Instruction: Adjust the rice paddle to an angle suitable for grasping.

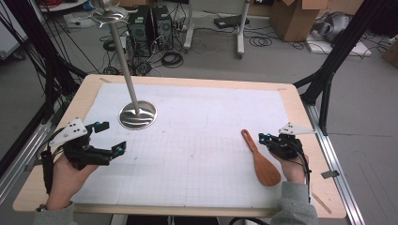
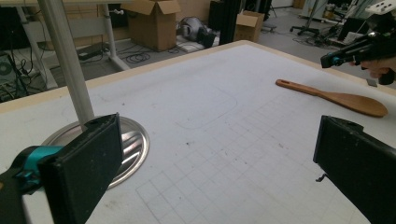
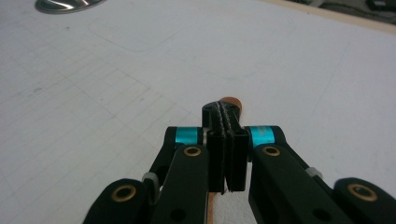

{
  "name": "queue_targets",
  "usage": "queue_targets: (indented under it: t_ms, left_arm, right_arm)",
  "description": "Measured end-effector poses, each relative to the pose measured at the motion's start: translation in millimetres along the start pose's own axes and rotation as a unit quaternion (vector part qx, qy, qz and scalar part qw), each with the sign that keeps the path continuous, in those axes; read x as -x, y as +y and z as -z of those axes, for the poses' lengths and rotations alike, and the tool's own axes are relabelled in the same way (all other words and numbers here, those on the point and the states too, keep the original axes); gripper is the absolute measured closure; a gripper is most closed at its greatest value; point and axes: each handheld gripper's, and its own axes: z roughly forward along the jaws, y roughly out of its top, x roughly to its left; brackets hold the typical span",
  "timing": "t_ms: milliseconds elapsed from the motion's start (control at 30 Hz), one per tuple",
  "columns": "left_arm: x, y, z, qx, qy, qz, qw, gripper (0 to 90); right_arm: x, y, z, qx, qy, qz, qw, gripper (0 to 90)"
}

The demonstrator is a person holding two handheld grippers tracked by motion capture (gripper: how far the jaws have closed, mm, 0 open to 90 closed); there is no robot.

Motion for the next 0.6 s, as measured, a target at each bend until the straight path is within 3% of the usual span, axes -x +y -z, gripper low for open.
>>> queue_targets:
  t_ms: [233,500,600]
  left_arm:
    - [0.5,-0.6,2.1,-0.001,0.001,-0.001,1.0000,2.2]
    - [0.0,-3.2,3.9,-0.005,0.006,0.003,1.0000,2.2]
    - [0.3,-4.1,4.0,-0.008,0.007,0.001,0.9999,2.2]
  right_arm:
    - [-3.1,-0.3,-11.8,-0.019,-0.009,0.024,0.9995,89.6]
    - [1.0,-2.2,-15.6,-0.028,-0.011,0.014,0.9995,89.5]
    - [2.9,-4.8,-21.3,-0.044,-0.015,0.004,0.9989,89.5]
